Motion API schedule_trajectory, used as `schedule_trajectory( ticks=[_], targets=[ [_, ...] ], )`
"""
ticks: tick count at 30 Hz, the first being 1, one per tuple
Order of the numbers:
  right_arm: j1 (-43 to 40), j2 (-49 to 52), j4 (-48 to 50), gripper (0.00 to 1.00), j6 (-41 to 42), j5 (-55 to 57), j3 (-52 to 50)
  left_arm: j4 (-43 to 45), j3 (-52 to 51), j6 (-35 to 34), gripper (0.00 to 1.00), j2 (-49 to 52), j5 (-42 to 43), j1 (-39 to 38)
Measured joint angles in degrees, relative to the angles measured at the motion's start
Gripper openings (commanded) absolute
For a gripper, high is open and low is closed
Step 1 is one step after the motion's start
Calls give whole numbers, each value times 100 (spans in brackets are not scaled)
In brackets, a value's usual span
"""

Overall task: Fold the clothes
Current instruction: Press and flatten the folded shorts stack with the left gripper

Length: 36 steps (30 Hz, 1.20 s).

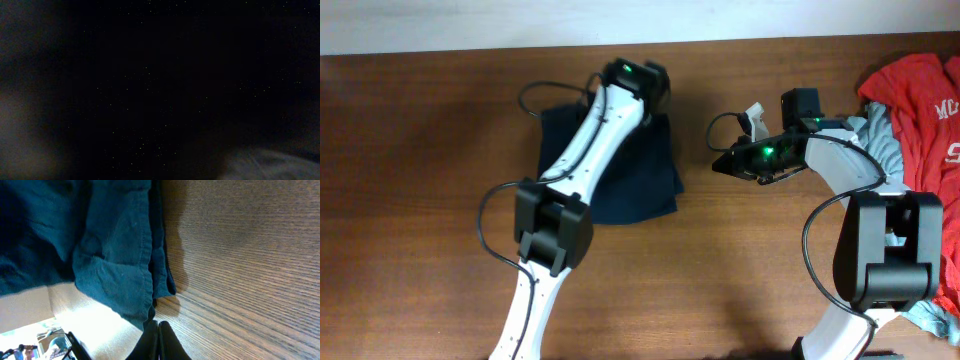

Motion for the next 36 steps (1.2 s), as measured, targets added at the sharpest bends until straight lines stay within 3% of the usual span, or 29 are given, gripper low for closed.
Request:
schedule_trajectory(
  ticks=[15, 23, 30, 36],
  targets=[
    [0, 0, -57, 4, 0, 0, 0, 13, 225, 564, 0, -590, -1241, 586],
    [0, 0, -57, 4, 2, 0, 0, 367, 225, 444, 1, -890, -743, 708],
    [0, 0, -133, 4, -2, 0, 0, 586, 240, -37, 1, -780, -363, 81],
    [0, 0, -149, 4, -2, 0, 0, 691, 258, -245, 1, -35, -286, -415]
  ],
)
